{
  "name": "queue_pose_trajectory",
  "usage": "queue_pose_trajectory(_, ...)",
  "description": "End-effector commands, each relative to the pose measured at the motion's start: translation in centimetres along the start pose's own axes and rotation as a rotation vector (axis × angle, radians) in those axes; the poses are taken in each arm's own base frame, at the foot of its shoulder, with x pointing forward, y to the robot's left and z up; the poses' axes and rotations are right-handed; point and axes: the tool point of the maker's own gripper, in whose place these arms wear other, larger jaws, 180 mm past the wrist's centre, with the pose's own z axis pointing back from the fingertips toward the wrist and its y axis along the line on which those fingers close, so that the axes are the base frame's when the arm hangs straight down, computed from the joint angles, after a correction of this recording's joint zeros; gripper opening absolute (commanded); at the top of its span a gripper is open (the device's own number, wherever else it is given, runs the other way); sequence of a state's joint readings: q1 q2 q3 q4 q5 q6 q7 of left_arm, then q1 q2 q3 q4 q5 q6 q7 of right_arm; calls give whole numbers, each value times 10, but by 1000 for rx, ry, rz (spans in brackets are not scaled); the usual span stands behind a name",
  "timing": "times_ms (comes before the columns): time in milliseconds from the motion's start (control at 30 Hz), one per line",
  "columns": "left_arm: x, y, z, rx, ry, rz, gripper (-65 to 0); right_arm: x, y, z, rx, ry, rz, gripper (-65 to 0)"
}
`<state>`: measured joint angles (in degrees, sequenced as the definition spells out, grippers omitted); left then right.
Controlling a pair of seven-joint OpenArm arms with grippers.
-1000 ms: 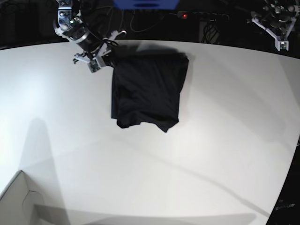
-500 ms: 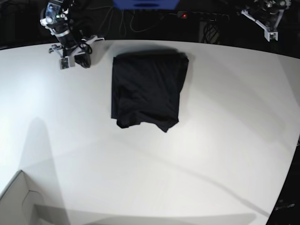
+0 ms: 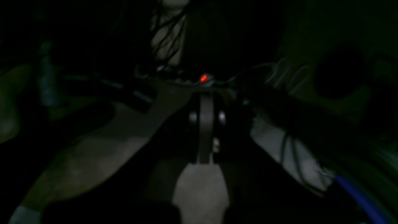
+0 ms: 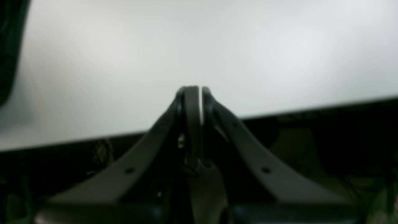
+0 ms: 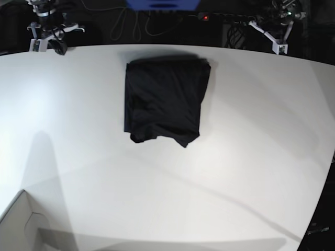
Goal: Layout the t-shirt on the table in an organized manner, then fold the t-shirt properly
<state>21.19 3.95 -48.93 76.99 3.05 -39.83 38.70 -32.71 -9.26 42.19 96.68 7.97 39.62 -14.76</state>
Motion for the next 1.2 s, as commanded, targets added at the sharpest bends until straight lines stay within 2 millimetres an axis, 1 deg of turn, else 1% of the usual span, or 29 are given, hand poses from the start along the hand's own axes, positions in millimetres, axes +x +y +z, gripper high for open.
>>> queue_pose_trajectory(0,-10,-5,-3,-16,29,-6,-648,-3,-8,10,-14,-4,-2,-650)
queue_pose_trajectory(33,-14,-10,-8,-36,48,-9,-648,-13,-11,12,-21,18,-16,-650)
queue_pose_trajectory(100,-20,-12,-15,-64,82,-30,-648,-34,-23,18,-53,61,-53,-650)
queue_pose_trajectory(167,-18,-21,-25,-103,73,-38,-648,-55,-29,20,-70,106,-95,-650)
queue_pose_trajectory(233,-23,-28,-31,-130,57,-29,-648,-73,-33,24,-84,141,-129,-650)
queue_pose_trajectory(300,-26,-24,-36,-138,47,-28,-649,-86,-32,26,-84,171,-151,-650)
queue_pose_trajectory(367,-36,-27,-41,-162,62,-22,-649,-102,-31,27,-83,204,-182,-650)
queue_pose_trajectory(433,-44,-26,-46,-177,71,-20,-649,-113,-30,27,-86,198,-215,-650)
queue_pose_trajectory(467,-42,-25,-48,-180,64,-17,-649,-116,-30,27,-89,185,-231,-650)
queue_pose_trajectory(633,-48,-26,-53,-189,46,14,-649,-148,-22,28,-97,174,-332,-650)
queue_pose_trajectory(700,-47,-23,-52,-185,38,15,-649,-157,-19,29,-103,170,-366,-650)
queue_pose_trajectory(733,-46,-18,-52,-178,40,9,-649,-162,-18,29,-107,168,-380,-650)
queue_pose_trajectory(800,-48,-14,-51,-173,48,8,-649,-171,-7,24,-91,166,-414,-650)
queue_pose_trajectory(833,-52,-16,-53,-179,60,15,-649,-179,-1,23,-84,180,-438,-650)
queue_pose_trajectory(900,-50,-17,-60,-189,73,32,-649,-201,21,17,-56,224,-503,-650)
queue_pose_trajectory(933,-53,-12,-63,-186,100,29,-649,-213,29,12,-39,256,-532,-650)
queue_pose_trajectory(967,-59,-11,-67,-189,133,32,-649,-226,33,9,-29,290,-558,-650)
queue_pose_trajectory(1033,-65,-13,-75,-203,160,56,-649,-252,31,8,-86,347,-588,-650)
queue_pose_trajectory(1067,-67,-5,-79,-163,149,77,-649,-263,28,10,-122,354,-594,-650)
queue_pose_trajectory(1100,-68,0,-83,-127,123,96,-649,-270,28,10,-155,347,-591,-650)
queue_pose_trajectory(1167,-75,5,-88,-68,84,78,-649,-280,29,16,-205,333,-553,-650)
